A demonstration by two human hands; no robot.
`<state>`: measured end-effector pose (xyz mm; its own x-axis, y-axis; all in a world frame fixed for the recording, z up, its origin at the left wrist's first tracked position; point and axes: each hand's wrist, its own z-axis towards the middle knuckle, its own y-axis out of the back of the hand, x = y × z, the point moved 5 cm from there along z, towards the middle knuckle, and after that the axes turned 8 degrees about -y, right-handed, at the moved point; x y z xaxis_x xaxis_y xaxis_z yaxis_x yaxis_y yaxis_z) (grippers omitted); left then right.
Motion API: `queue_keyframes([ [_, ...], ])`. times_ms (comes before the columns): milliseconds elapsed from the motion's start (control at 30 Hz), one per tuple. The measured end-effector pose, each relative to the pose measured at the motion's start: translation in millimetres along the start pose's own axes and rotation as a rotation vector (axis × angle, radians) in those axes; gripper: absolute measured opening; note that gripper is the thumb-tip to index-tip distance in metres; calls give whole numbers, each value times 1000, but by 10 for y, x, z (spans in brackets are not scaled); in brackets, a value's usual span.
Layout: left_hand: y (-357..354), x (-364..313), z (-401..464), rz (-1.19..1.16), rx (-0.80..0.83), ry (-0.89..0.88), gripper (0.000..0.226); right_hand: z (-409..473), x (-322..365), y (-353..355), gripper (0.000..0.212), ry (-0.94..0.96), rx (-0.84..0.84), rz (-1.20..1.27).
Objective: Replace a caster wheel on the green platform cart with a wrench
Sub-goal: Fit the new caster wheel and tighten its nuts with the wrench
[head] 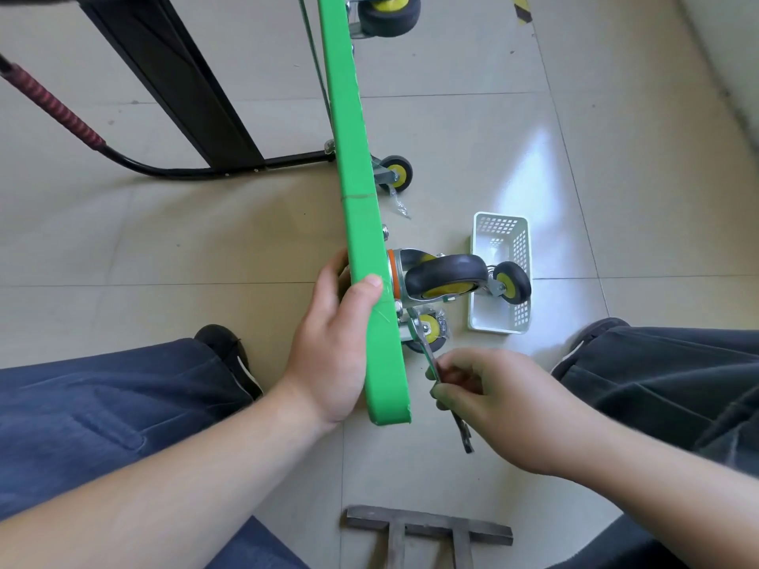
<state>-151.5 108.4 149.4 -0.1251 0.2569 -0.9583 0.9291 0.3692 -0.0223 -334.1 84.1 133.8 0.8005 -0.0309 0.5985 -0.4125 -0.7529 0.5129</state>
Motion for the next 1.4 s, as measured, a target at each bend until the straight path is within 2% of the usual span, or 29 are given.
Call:
queue_keyframes([
  [267, 9, 16, 11, -11, 2, 0, 64, 160, 37, -63, 10, 50, -41, 71],
  [400, 4, 13, 18, -14, 13, -7, 63, 229, 50, -58, 21, 91, -71, 83],
  [567, 0, 12, 21, -41, 16, -15, 63, 233, 95, -102, 9, 112, -44, 129],
  [700, 4, 16, 31, -30, 19, -29, 60, 189, 138, -93, 25, 96, -37, 92],
  [800, 4, 18, 33, -36, 24, -37, 60, 148, 166, -79, 19, 63, -9, 72],
  [933, -4, 17, 33, -43, 28, -40, 61, 10, 254, -29, 27, 42, 4, 100],
  [1067, -10, 19, 34, -49, 19, -30, 63, -172, 381, 37, 13, -25, 66, 253],
  [1167, -25, 8, 31, -51, 21, -28, 63, -260, 494, 130, 14, -101, 112, 401],
  [1300, -21, 34, 35, -83, 28, -23, 53, -272, 601, 249, 20, -272, 219, 716],
  [1400, -17, 40, 32, -63, 27, -19, 52, -259, 696, 336, 16, -351, 291, 884],
])
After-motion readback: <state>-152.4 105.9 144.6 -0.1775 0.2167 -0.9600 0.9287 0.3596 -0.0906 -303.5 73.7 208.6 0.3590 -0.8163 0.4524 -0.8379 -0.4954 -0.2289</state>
